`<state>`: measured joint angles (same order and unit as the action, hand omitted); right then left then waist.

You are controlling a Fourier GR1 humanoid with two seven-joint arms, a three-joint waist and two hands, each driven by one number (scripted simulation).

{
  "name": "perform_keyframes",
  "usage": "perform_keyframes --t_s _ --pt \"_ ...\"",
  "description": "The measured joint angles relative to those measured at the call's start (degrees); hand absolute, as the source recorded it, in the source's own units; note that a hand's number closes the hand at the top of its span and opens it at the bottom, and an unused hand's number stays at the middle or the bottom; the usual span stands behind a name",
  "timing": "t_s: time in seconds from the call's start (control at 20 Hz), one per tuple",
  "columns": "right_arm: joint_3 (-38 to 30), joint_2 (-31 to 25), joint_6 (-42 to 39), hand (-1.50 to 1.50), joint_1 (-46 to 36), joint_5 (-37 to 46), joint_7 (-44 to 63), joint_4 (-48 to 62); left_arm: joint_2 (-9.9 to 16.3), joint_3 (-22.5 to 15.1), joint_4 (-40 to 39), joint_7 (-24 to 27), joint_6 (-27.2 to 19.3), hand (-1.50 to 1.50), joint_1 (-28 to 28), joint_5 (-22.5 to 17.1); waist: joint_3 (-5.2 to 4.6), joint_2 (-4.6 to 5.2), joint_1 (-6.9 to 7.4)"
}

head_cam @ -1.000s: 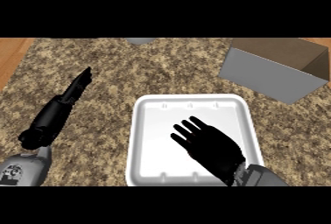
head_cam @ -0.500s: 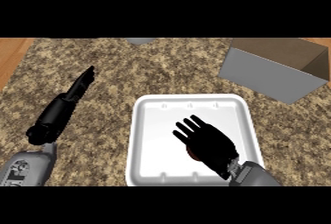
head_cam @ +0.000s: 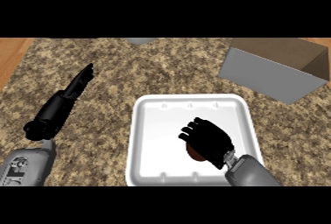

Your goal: Pick the cupcake from the tray and place it in the cardboard box

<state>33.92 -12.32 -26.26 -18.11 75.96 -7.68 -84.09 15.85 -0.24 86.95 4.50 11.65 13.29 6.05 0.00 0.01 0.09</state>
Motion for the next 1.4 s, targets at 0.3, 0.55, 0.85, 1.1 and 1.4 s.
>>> perform_keyframes --t_s 0.3,0.55,0.85,1.1,1.4 --pt "0.85 0.86 8.63 1.50 -0.37 1.86 -5.94 3.21 -0.33 0.43 2.95 -1.29 0.68 0.00 -1.71 0.07 -0.08 -0.15 0.17" --pt "-1.23 2.83 13.86 1.50 -1.57 2.18 -9.28 6.73 -0.85 0.66 3.51 -1.03 1.02 0.00 -2.58 0.67 -0.17 -0.21 0.14" --pt "-8.04 9.33 11.48 1.50 -7.48 -4.19 -8.53 14.93 -1.05 1.07 2.14 -0.25 1.40 0.00 -1.52 0.95 -0.15 0.02 0.40" --pt "-12.26 11.36 14.93 1.50 -11.52 -7.79 -9.63 15.80 -1.71 0.87 3.04 -1.35 1.07 0.00 -1.13 1.59 -0.03 0.03 0.29" --pt "-14.48 9.22 13.84 1.50 -11.86 -8.85 -10.09 3.56 -2.08 1.65 1.49 -0.95 1.10 0.00 -0.62 1.58 -0.01 -0.14 -0.40"
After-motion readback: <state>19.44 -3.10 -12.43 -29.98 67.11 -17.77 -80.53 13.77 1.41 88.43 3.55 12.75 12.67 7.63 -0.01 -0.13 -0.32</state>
